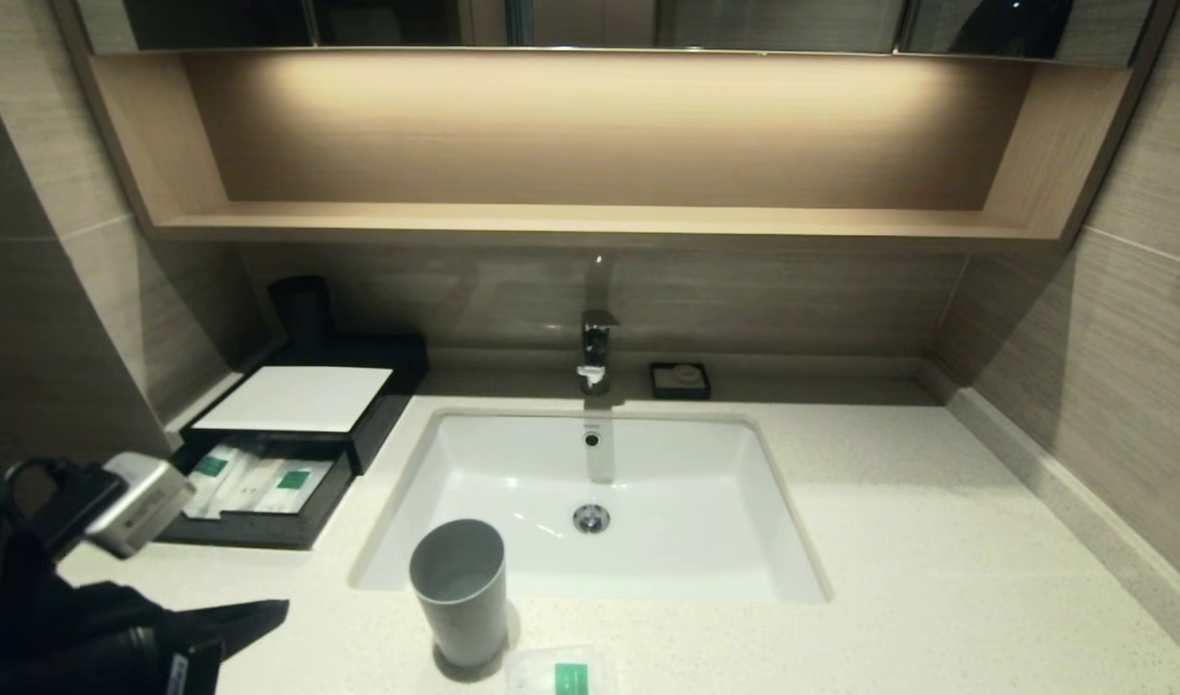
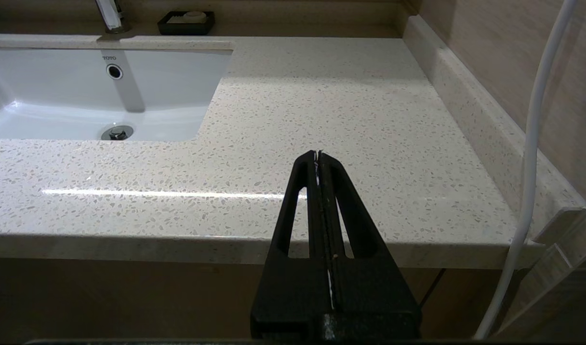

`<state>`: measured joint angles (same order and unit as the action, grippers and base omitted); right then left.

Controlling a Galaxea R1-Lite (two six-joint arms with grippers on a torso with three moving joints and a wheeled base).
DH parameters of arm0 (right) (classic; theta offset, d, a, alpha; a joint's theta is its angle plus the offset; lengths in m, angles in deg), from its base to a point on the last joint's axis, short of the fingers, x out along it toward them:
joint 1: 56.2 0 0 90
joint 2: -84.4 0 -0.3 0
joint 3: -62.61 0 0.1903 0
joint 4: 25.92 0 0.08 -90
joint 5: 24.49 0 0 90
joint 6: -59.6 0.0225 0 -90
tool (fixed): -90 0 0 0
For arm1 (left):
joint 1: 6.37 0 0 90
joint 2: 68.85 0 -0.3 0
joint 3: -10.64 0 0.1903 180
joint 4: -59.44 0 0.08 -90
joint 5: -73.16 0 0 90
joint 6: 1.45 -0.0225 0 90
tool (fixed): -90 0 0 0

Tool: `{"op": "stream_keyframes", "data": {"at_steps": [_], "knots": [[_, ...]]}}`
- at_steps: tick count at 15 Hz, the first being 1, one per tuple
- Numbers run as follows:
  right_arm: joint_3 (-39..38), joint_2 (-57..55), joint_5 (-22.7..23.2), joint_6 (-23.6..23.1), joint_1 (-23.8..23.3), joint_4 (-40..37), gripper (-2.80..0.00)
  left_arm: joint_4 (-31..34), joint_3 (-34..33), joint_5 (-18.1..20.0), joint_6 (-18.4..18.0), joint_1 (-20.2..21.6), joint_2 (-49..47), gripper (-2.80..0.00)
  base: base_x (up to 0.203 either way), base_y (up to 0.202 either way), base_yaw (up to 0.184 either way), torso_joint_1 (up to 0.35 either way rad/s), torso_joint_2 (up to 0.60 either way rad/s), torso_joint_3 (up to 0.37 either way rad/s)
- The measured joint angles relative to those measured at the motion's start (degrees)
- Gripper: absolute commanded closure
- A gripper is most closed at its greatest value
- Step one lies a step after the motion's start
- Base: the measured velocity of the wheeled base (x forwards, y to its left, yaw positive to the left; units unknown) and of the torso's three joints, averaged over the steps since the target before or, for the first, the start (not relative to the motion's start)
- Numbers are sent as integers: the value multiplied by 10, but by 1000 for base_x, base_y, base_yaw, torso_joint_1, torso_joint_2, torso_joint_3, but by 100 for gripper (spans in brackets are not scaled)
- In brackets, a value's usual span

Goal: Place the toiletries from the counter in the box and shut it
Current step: Pick up the cup

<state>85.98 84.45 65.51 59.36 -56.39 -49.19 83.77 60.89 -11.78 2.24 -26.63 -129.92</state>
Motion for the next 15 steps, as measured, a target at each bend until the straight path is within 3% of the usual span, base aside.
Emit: {"op": "stream_keyframes", "data": {"at_steps": [3, 11, 15], "knots": [[0, 0, 0, 0, 0, 0, 0, -33, -32, -4, 1, -15, 0, 0, 0, 0, 0, 0, 0, 0], [0, 0, 0, 0, 0, 0, 0, -40, -63, -24, 29, -96, -11, 0, 0, 0, 0, 0, 0, 0], [0, 0, 0, 0, 0, 0, 0, -97, -63, -31, 30, -108, -40, 0, 0, 0, 0, 0, 0, 0]]}}
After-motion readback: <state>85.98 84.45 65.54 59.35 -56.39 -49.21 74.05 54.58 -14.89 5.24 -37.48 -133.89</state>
